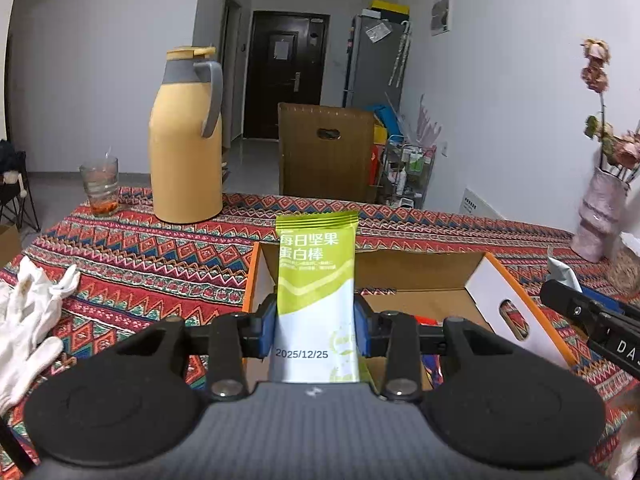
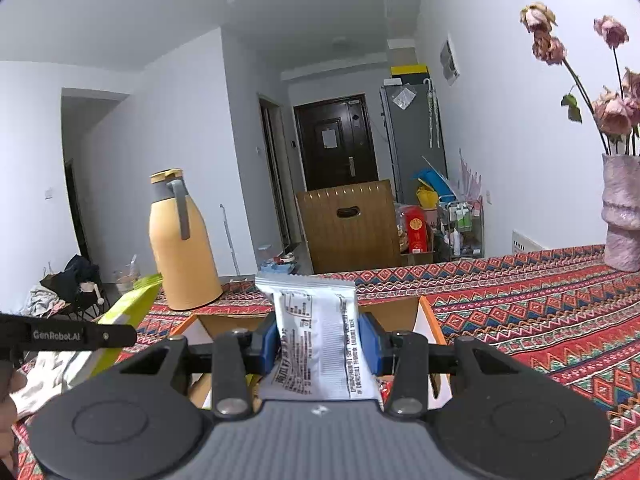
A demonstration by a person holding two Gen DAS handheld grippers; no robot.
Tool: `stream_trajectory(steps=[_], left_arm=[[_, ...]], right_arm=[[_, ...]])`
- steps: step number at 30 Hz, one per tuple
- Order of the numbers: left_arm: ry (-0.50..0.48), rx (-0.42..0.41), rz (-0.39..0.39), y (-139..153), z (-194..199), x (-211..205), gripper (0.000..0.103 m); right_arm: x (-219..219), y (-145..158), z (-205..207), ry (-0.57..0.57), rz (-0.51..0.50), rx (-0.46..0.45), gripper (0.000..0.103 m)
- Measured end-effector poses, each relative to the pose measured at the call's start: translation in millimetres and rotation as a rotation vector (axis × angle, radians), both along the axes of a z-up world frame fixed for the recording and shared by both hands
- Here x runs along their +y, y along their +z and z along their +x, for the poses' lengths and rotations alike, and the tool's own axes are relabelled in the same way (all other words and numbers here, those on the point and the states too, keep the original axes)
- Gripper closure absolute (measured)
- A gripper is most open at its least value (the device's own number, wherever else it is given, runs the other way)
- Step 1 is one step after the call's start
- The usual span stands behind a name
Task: Organize snacks
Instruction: 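Carry both packets over the box and release them inside, then lift both open grippers away from the box toward the snack pile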
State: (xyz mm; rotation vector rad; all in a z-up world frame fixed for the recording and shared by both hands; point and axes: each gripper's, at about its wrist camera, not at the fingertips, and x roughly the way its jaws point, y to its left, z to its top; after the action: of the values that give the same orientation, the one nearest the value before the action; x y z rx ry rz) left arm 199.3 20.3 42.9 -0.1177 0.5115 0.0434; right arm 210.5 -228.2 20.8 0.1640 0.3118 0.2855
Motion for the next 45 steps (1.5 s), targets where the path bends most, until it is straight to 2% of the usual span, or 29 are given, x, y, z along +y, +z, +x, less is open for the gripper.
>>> stream_trajectory(steps=[8, 19, 21, 22, 23, 24, 25, 26, 27, 28, 30, 45], left_arm=[[0.021, -0.008, -0.009, -18, 18, 1, 0.065], [0.003, 0.046, -0.019, -35, 29, 3, 0.064], [0.004, 0.041, -0.011, -36, 28, 0, 0.060], [0.004, 0.033, -0.010, -35, 26, 0, 0.053], [0.003, 0.025, -0.009, -34, 24, -1, 0.043], [0.005, 0.014, -0.007, -34, 22, -1, 0.036], [0.011, -0.002, -0.005, -32, 20, -1, 0.021], [0.019, -0.014, -0.002, -31, 18, -1, 0.011], [0.028, -0.027, 0.002, -30, 17, -1, 0.008], [0.030, -0.035, 0.002, -29, 16, 0, 0.002], [0.031, -0.046, -0.006, -28, 14, 1, 0.000], [0.031, -0.041, -0.024, -28, 11, 3, 0.000]], right_arm=[[7, -22, 25, -0.014, 0.000, 0.065, 0.062], [17, -37, 31, -0.016, -0.043, 0.112, 0.061], [16, -37, 32, -0.018, -0.038, 0.118, 0.060], [14, -36, 31, -0.022, -0.033, 0.117, 0.060], [13, -36, 29, -0.024, -0.028, 0.116, 0.054], [12, -35, 29, -0.028, -0.022, 0.112, 0.042], [10, -34, 27, -0.036, -0.016, 0.105, 0.035], [9, -34, 25, -0.041, -0.009, 0.099, 0.022], [7, -33, 24, -0.046, -0.001, 0.092, 0.012], [5, -33, 23, -0.053, 0.006, 0.086, 0.009], [3, -32, 21, -0.064, 0.014, 0.079, 0.000], [3, -28, 10, -0.075, 0.015, 0.057, 0.000]])
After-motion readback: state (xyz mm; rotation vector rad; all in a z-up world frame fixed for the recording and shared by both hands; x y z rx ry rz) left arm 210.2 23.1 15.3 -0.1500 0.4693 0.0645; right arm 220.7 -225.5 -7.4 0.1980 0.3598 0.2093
